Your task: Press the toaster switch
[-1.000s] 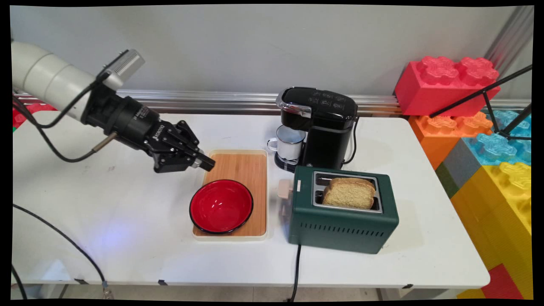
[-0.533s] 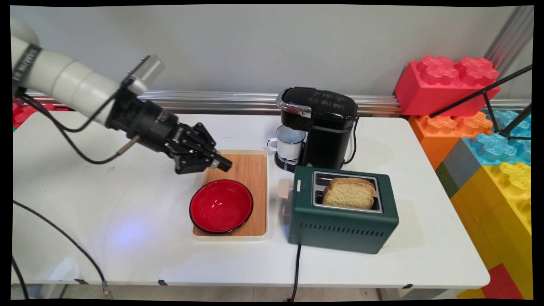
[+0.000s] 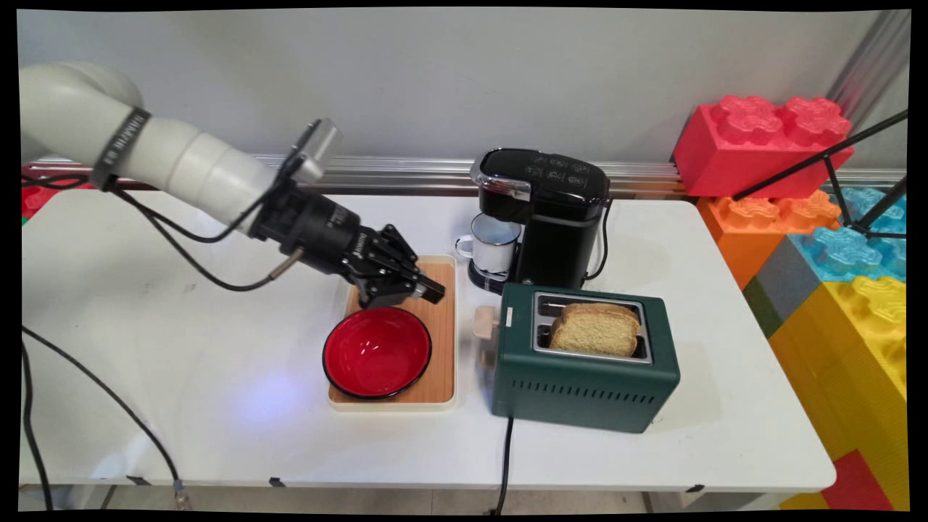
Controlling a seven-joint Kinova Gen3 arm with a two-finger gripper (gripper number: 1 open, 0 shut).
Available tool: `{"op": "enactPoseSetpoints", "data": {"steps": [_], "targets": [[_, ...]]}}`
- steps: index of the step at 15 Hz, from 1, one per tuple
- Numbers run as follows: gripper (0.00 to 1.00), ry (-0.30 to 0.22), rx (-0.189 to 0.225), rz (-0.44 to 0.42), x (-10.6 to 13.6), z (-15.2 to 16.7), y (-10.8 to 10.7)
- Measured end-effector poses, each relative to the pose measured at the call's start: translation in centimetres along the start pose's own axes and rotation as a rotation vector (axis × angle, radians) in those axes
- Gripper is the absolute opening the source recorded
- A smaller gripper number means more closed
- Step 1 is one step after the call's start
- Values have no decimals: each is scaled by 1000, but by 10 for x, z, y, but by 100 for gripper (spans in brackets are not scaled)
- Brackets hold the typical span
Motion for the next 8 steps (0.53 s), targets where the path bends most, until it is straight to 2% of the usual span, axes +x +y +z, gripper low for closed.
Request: {"op": "enactPoseSetpoints", "data": {"steps": [8], "targets": [[0, 0, -22, -19, 7, 39, -6]]}}
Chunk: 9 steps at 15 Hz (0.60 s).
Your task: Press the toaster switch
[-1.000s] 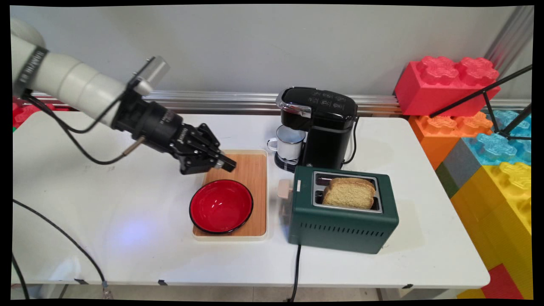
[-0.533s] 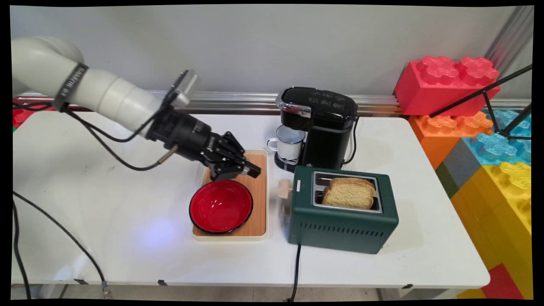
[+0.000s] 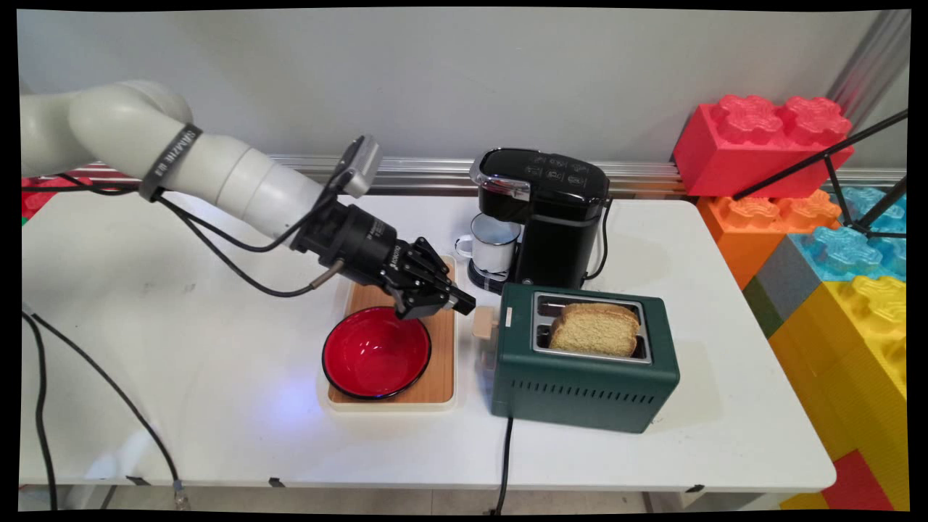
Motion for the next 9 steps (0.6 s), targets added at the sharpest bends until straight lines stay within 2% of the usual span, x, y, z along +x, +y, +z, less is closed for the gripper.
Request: {"op": "enactPoseSetpoints", "data": {"steps": [9], "targets": [[0, -19, -3, 2, -4, 29, -8]]}}
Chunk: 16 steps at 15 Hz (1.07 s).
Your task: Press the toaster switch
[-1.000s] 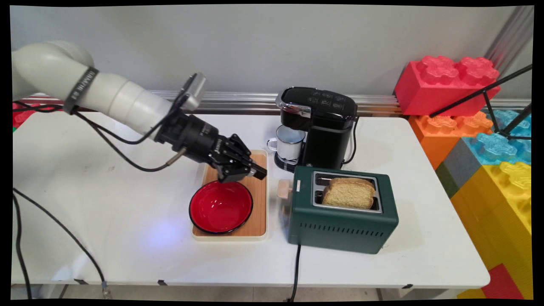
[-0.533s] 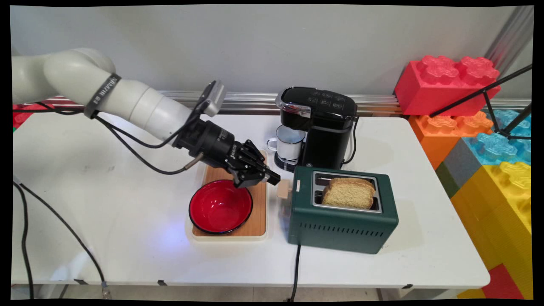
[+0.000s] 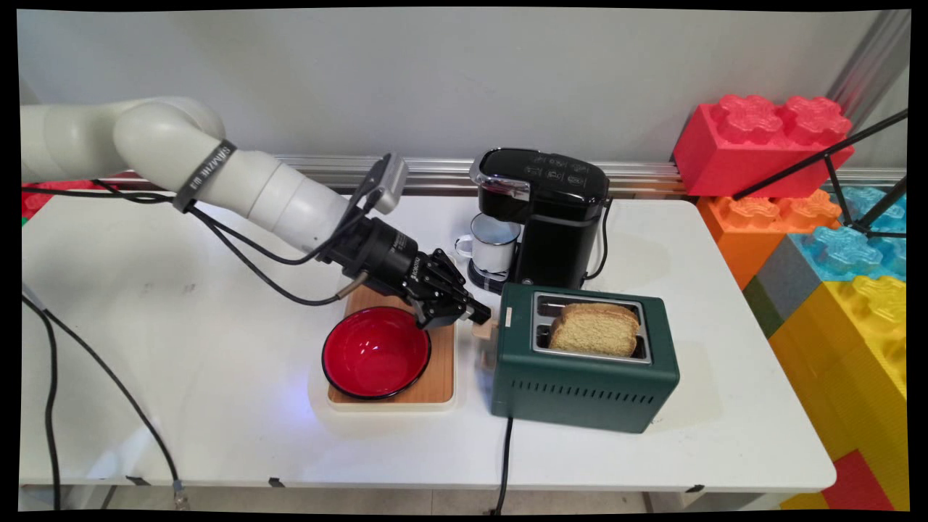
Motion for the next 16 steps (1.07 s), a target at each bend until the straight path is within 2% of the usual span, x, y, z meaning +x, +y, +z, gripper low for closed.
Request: {"op": "enactPoseSetpoints", "data": {"steps": [16], "targets": [[0, -51, 1, -8, -21, 26, -4]]}}
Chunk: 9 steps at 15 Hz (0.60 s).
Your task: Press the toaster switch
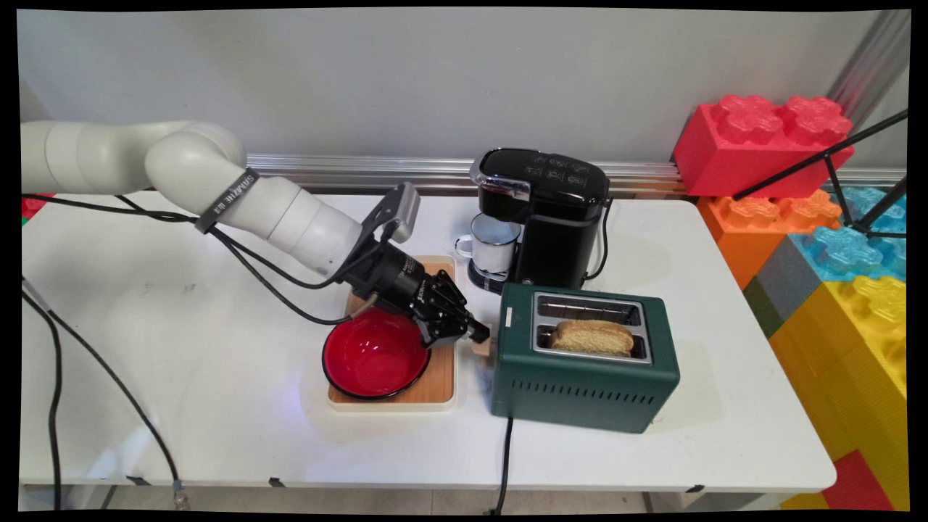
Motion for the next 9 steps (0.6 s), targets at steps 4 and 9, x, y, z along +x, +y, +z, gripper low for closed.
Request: {"op": "enactPoseSetpoints", "data": {"steps": [4, 9], "targets": [[0, -4, 2, 0, -2, 2, -1], [0, -13, 3, -1, -4, 1, -2]]}}
